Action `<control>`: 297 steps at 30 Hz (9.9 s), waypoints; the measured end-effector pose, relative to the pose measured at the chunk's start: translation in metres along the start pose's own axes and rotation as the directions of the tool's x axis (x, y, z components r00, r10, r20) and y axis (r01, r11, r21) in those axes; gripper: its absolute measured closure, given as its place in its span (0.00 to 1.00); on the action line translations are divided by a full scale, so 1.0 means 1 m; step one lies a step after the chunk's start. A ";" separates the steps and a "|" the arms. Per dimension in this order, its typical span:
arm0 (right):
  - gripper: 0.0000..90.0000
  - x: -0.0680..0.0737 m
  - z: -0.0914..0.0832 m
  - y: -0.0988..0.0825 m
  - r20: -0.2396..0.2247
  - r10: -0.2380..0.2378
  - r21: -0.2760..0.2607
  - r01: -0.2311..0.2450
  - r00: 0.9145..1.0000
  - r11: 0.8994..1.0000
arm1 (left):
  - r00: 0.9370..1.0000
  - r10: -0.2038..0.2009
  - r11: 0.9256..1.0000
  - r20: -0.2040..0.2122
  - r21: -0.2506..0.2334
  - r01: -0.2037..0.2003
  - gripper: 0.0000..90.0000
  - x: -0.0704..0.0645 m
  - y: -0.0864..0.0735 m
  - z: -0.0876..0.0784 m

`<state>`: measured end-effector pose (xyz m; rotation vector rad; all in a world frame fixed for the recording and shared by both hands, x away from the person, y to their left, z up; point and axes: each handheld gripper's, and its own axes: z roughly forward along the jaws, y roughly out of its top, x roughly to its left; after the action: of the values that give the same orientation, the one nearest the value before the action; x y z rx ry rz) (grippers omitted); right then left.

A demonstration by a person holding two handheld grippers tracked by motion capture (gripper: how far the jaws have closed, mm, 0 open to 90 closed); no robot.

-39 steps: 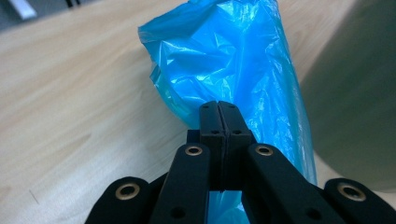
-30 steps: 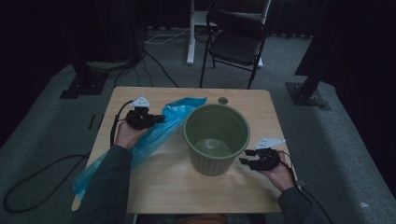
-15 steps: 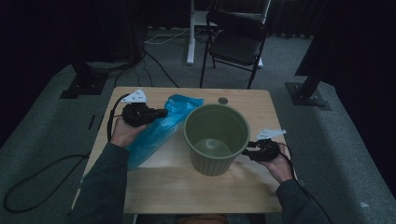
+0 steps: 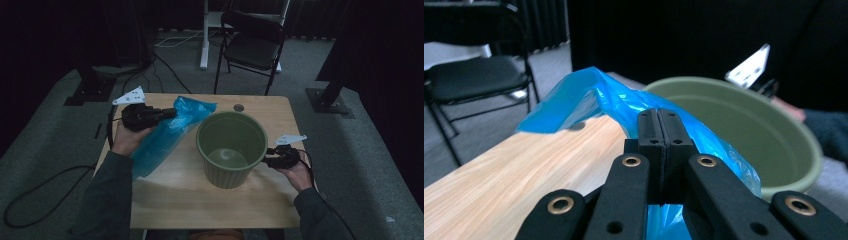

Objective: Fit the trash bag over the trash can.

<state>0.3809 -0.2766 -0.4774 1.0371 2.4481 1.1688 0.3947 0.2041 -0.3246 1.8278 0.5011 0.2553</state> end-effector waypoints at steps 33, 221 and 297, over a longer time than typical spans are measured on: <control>0.63 -0.004 0.011 0.019 -0.024 0.004 -0.044 -0.005 1.000 0.999 | 0.951 0.077 0.977 0.300 0.167 -0.131 0.99 -0.042 0.007 0.070; 1.00 0.071 -0.036 0.139 -0.271 -0.274 -0.251 0.207 0.923 0.946 | 0.977 0.194 0.962 0.091 0.179 -0.208 0.89 -0.066 0.060 0.117; 0.99 0.080 -0.017 0.156 -0.253 -0.285 -0.132 0.259 0.924 0.957 | 0.994 0.107 0.969 0.028 0.221 -0.110 1.00 -0.048 0.008 0.082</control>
<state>0.3924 -0.1647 -0.3420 0.5135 2.5989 1.3916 0.3882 0.1095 -0.3387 2.0774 0.4329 0.2678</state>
